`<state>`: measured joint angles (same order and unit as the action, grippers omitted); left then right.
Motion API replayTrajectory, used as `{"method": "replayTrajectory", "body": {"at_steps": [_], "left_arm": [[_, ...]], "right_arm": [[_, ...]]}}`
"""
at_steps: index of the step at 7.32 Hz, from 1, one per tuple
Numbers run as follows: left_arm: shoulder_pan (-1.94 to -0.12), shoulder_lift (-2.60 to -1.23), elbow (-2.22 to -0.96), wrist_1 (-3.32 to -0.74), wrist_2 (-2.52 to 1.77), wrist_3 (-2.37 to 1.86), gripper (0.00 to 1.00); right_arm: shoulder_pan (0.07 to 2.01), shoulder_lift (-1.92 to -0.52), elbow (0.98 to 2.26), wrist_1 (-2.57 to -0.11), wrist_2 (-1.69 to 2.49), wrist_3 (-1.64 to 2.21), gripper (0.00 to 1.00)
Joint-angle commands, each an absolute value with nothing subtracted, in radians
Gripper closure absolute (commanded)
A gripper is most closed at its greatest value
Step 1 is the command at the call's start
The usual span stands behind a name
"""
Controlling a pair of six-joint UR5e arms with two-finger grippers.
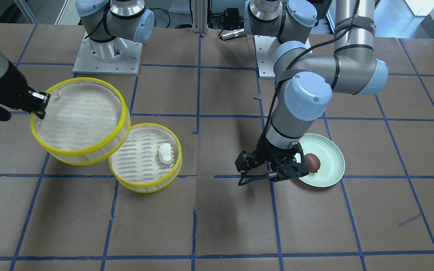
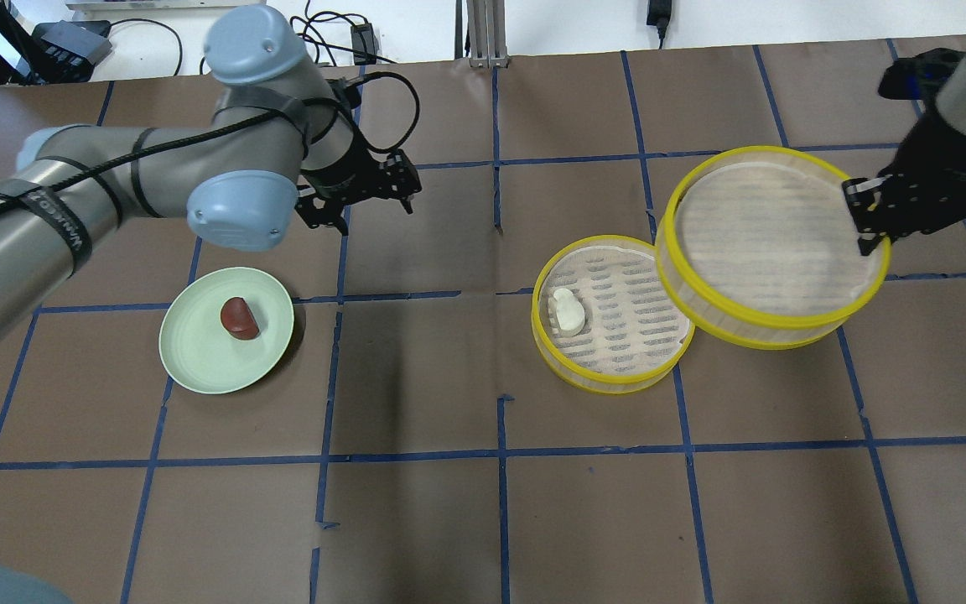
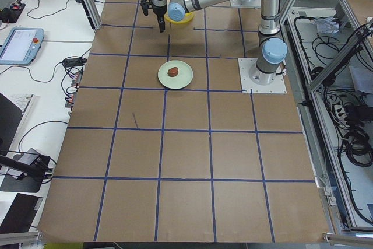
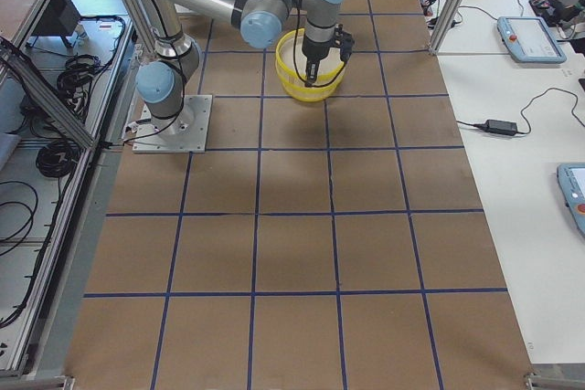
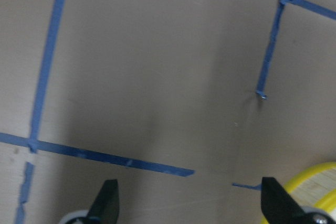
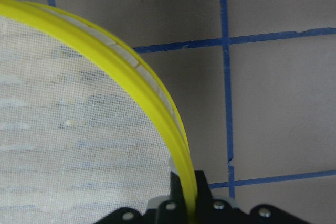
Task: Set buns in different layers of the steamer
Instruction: 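Set the held top tier back onto the lower tier with the right gripper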
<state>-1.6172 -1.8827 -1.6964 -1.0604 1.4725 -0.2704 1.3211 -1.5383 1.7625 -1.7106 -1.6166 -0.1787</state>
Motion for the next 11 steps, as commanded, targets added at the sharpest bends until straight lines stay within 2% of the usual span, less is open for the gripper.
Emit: {"method": "replayTrajectory", "body": {"at_steps": [1,4,11], "left_arm": [[-1.49,-1.849,-1.712,-1.106,1.531,-0.044,0.01],[-1.436,-1.827,-1.747,-1.126,1.575,0.037,0.01],[-1.436,-1.83,-1.746,-1.115,1.575,0.037,0.01]], "right_arm": [[1.458,-1.444,1.77,-1.784,-1.617,-0.097,0.94],[1.551,-1.39,1.854,-1.967,-1.612,0.053,0.94],[1.552,-1.367,1.881,-1.965,-1.624,0.034,0.93]]}}
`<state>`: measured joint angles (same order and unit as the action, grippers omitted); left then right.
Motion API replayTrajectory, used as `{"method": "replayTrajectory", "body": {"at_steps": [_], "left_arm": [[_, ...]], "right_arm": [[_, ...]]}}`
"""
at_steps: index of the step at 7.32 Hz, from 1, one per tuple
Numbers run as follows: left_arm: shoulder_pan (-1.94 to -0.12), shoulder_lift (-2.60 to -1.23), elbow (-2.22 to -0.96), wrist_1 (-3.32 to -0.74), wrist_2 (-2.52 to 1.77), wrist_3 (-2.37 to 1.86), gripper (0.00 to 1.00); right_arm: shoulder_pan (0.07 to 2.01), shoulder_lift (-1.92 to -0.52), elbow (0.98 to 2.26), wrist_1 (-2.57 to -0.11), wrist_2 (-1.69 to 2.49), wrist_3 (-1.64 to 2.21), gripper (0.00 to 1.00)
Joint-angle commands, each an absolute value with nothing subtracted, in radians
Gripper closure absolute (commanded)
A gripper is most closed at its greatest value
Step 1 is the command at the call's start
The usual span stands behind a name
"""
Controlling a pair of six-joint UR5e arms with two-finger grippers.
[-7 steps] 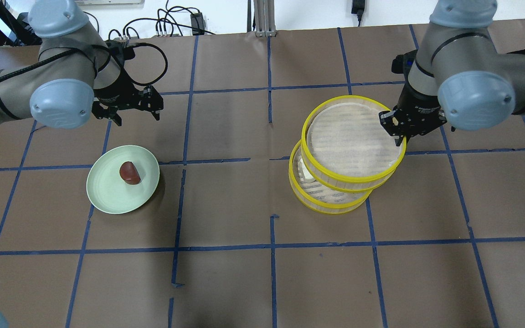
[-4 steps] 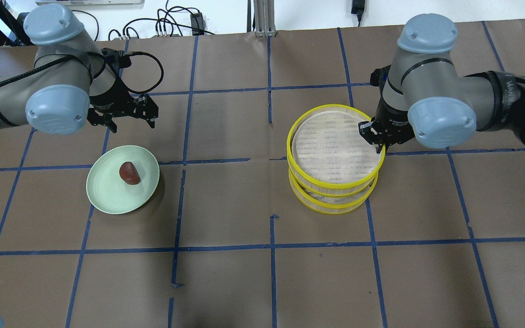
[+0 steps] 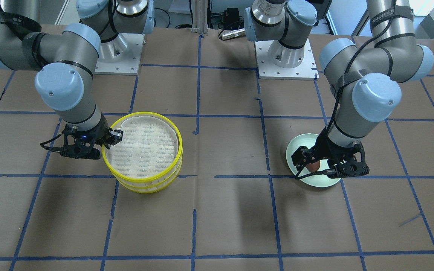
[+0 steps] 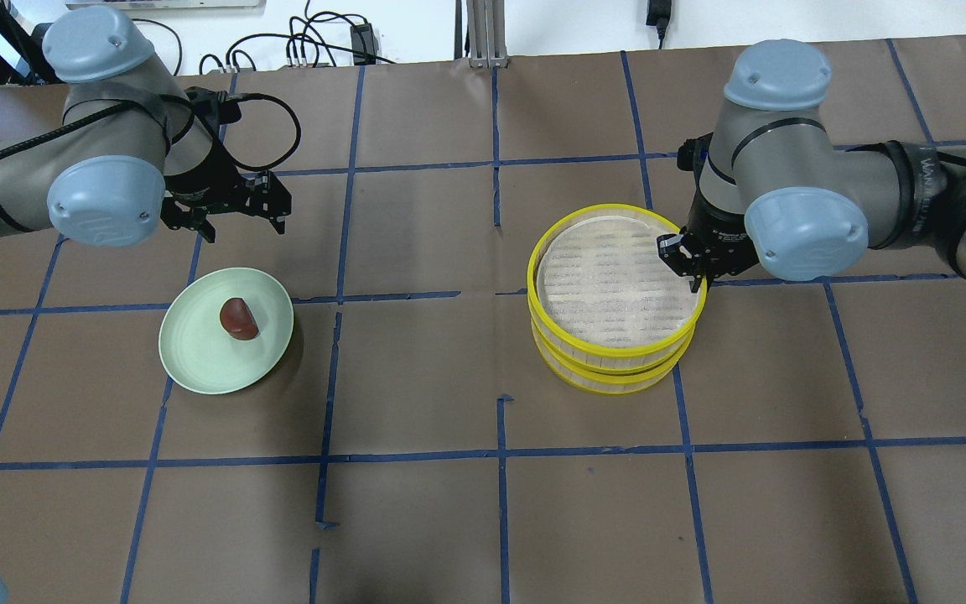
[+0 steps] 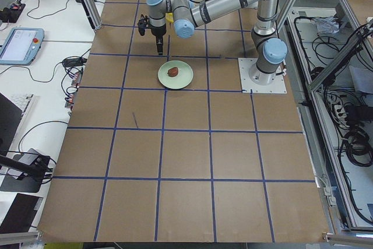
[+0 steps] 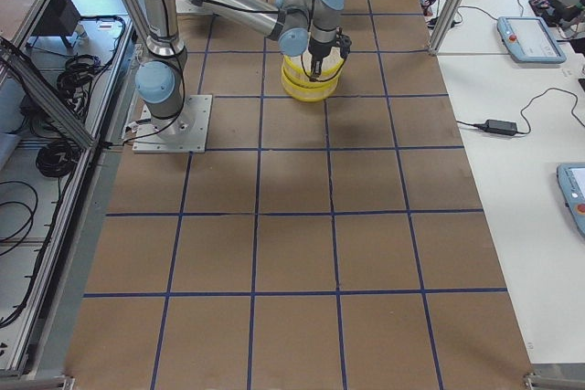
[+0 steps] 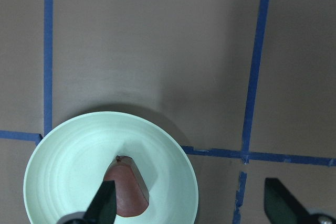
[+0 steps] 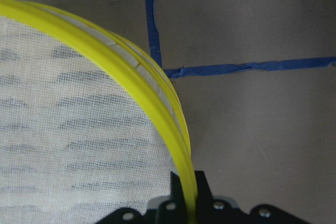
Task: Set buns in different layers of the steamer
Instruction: 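Set the held top tier back onto the lower tier with the right gripper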
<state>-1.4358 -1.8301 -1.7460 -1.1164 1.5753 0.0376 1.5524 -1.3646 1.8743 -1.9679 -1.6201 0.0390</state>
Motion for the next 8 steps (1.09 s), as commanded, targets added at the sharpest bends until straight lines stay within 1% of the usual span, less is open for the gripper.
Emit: {"method": "replayTrajectory", "body": {"at_steps": [1,3,4,6,7,8], "left_arm": [[-1.434,-1.83,-1.746,-1.115,1.575,0.04,0.01],[-1.434,-1.83,-1.75,-1.115,1.575,0.038,0.01],[-1.434,-1.83,-1.747,-1.115,1.575,0.038,0.01],[-1.436,-1.83,-1.746,-1.115,1.575,0.035,0.01],[-1.434,-1.83,-1.746,-1.115,1.575,0.035,0.01],[-1.434,-1.83,-1.741,-1.115,1.577,0.04,0.01]], "right_arm": [[1.552,-1.368,1.891,-1.965,-1.626,0.023,0.93],[1.552,-1.367,1.893,-1.967,-1.624,0.018,0.91],[1.552,-1.367,1.896,-1.967,-1.624,0.018,0.82],[1.552,-1.367,1.896,-1.968,-1.623,0.0,0.23],[1.552,-1.367,1.894,-1.971,-1.621,0.0,0.01],[1.552,-1.365,1.891,-1.976,-1.624,-0.011,0.0]]}}
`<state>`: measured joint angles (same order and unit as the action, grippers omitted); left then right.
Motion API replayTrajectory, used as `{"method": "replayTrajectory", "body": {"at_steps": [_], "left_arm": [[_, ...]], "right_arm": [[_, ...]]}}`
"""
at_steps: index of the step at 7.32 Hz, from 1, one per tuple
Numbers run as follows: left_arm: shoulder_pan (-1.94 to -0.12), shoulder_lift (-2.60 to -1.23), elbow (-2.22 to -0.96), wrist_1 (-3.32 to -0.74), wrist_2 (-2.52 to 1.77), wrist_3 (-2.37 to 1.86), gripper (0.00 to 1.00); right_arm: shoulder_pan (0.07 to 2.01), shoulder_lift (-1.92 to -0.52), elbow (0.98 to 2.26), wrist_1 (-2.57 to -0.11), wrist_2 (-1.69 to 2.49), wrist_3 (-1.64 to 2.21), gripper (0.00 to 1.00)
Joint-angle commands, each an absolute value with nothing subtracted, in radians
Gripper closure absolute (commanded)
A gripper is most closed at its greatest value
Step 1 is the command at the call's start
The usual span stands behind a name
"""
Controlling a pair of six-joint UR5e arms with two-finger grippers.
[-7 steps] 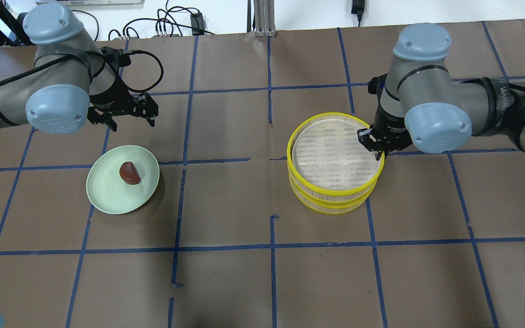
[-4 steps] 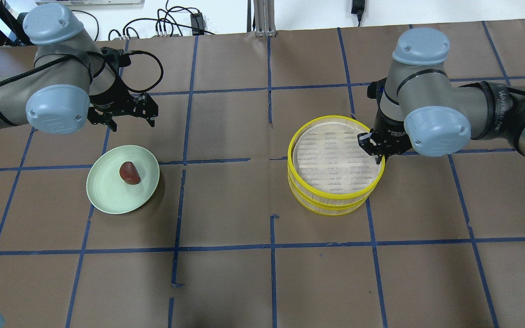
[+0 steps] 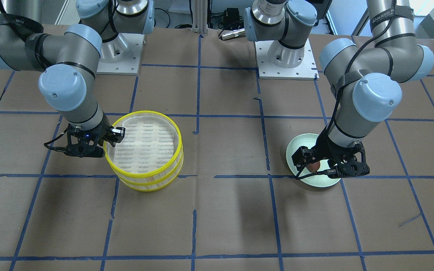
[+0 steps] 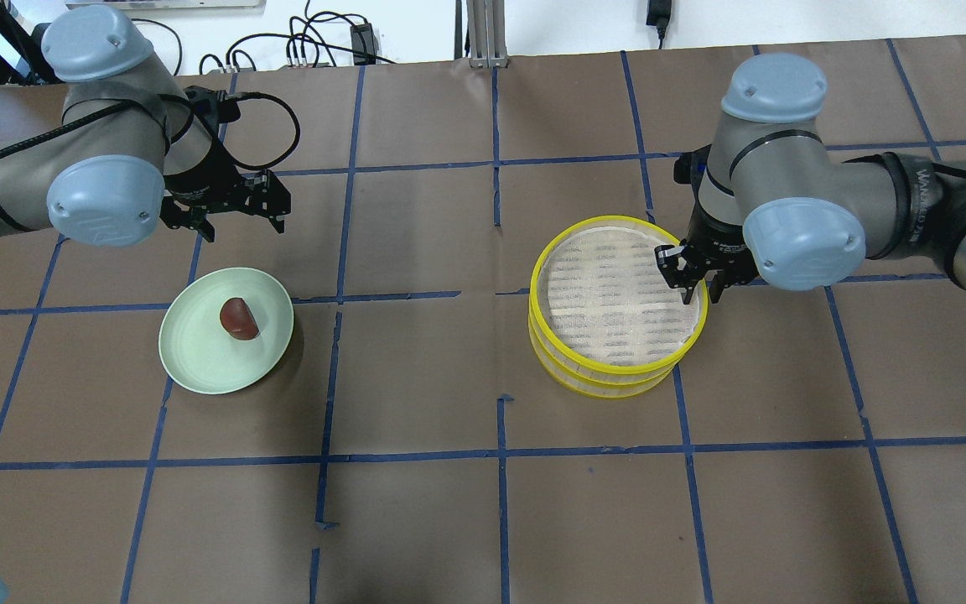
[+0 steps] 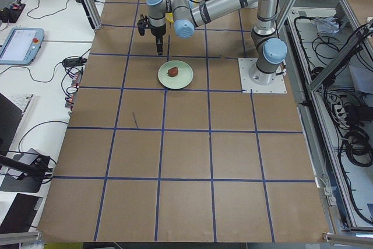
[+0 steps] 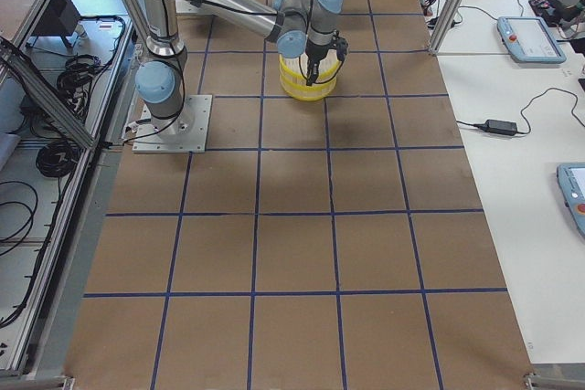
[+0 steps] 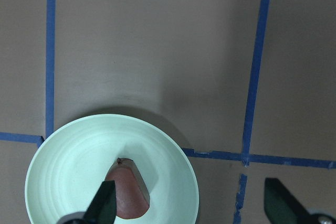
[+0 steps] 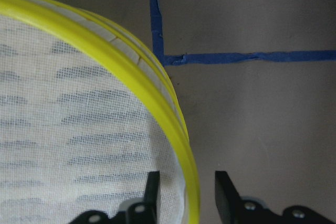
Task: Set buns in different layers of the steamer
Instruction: 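Release the tier and raise the right gripper while the left gripper grasps the brown bun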
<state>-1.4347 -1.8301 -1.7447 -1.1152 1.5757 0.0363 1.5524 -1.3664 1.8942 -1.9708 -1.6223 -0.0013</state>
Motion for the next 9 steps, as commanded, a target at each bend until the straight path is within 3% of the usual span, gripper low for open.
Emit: {"method": "replayTrajectory", "body": {"at_steps": [1,4,6,9], "left_arm": [[-1.433,-1.832,-1.727,-1.115,1.583,0.041,0.0],[-1.329,-1.835,-1.759,-1.126,1.572,0.136,0.0],[-1.313,-1.833,-1.845,-1.115,1.578,0.167,0.02],[-1.313,-1.847,-1.963,-1.094,1.572,0.158,0.08]], "right_arm": [[1.539,-1.38,1.866,-1.97,-1.635,-0.04,0.0],[1.534,-1.46,1.679,-1.733,-1.632,-0.04,0.0],[1.546,-1.521,1.561,-1.62,-1.617,-0.029,0.0],[1.552,-1.566,1.549,-1.54,-1.536,-0.026,0.0]]}}
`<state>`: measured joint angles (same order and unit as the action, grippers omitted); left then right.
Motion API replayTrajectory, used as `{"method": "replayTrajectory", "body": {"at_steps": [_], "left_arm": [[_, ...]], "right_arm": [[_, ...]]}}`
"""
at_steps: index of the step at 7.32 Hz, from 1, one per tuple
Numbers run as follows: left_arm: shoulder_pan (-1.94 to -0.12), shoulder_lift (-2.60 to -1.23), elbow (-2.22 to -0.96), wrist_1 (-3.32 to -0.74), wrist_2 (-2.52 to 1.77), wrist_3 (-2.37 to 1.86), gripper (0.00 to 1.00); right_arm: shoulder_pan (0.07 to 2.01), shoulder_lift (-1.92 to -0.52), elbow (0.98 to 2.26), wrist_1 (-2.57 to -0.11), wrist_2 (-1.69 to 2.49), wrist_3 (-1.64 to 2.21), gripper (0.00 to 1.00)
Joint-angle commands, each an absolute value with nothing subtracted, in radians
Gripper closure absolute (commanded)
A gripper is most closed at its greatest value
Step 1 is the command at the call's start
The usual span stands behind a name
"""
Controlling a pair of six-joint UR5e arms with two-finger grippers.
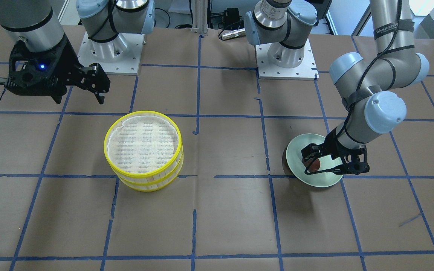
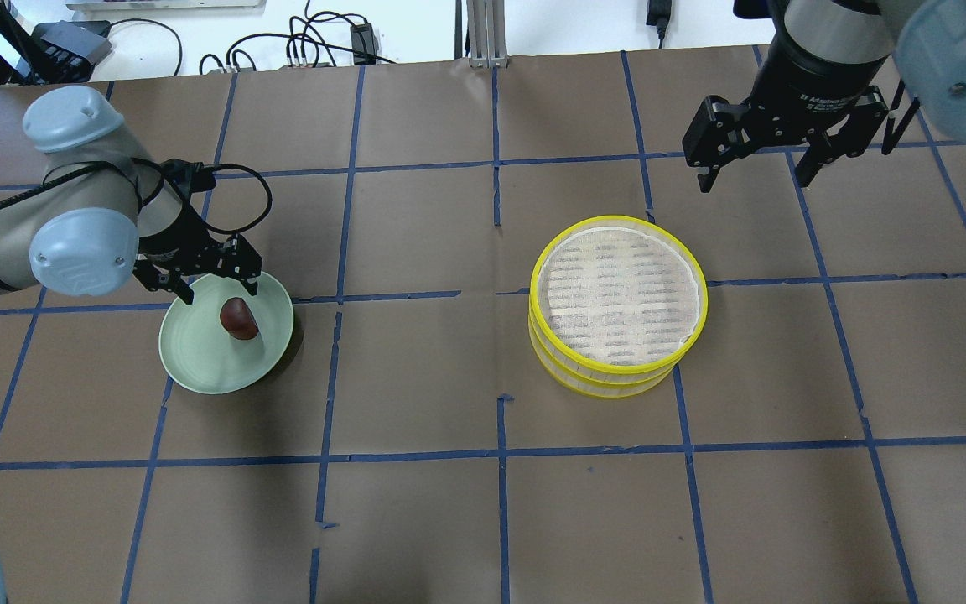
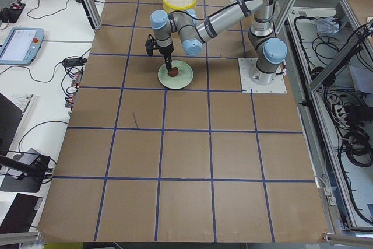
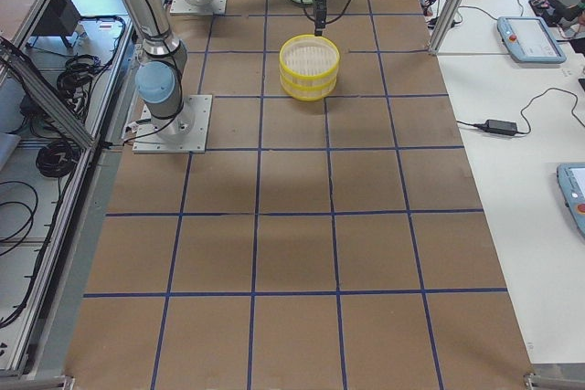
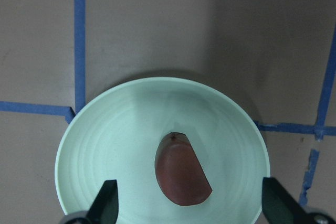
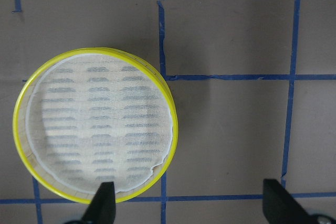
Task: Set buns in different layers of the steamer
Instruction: 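Release the tier and raise the right gripper while the left gripper grasps the brown bun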
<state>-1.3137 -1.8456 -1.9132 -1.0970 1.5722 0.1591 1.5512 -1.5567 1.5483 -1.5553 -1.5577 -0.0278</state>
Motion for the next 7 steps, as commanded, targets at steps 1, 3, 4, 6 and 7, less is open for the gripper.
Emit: {"method": "replayTrajectory", "body": {"at_steps": [1,3,4,6,7], "left_arm": [[-1.313,-1.853,-1.979,-1.08,1.572,0.161,0.09],[-1.313,-1.899,-1.976,-1.056,1.578,0.167,0.12],[-1.309,-1.898,-1.961,-1.042,1.58,0.169,0.32],[-1.302,-1.898,-1.95,-1.039,1.578,0.169,0.7],[-1.302,-1.898,-1.95,-1.035,1.575,0.169,0.79]], "right_arm": [[1.552,-1.566,1.551,-1.543,-1.543,-0.026,0.0],[1.551,-1.566,1.552,-1.548,-1.545,-0.026,0.0],[1.549,-1.566,1.554,-1.546,-1.545,-0.026,0.0],[1.549,-1.566,1.554,-1.545,-1.545,-0.026,0.0],[1.549,-1.566,1.554,-1.54,-1.546,-0.026,0.0]]}}
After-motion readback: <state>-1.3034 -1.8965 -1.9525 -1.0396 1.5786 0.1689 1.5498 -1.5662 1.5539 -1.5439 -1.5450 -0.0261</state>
